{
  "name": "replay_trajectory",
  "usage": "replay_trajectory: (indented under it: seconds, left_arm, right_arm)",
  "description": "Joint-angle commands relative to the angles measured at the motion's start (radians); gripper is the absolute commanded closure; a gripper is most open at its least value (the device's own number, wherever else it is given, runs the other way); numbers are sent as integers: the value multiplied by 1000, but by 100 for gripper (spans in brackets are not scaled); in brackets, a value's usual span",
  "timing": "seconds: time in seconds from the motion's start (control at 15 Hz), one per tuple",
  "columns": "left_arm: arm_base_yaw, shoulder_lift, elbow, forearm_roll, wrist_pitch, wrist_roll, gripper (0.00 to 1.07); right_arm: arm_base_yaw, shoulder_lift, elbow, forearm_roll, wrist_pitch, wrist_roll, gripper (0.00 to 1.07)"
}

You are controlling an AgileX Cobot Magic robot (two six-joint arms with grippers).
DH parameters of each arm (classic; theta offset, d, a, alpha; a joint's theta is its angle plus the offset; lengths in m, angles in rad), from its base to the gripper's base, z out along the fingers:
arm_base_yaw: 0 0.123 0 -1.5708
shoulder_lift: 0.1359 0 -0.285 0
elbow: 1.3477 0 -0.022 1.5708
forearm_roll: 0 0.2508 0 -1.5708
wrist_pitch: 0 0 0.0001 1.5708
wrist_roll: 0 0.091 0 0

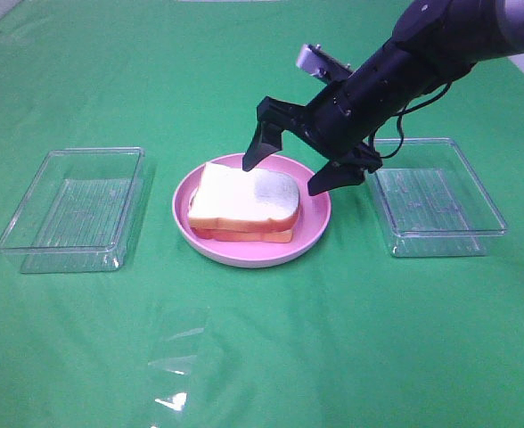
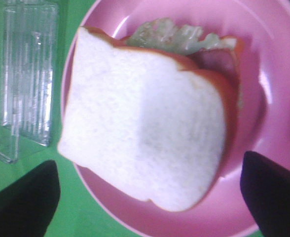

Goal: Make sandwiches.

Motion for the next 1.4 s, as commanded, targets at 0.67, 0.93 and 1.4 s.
replay_trajectory:
  seconds: [0.67,0.93,1.4]
  left_arm:
    - [-5,-15,3,0,-7,-6,7]
    - [-5,-15,3,0,-7,-6,7]
    - [-5,-15,3,0,-7,-6,7]
  right_arm:
    - [-289,-81,-213,-441,294,180,11]
    - [-301,-82,-211,-527,421,172,11]
    - [-301,-386,136,-530,461,171,11]
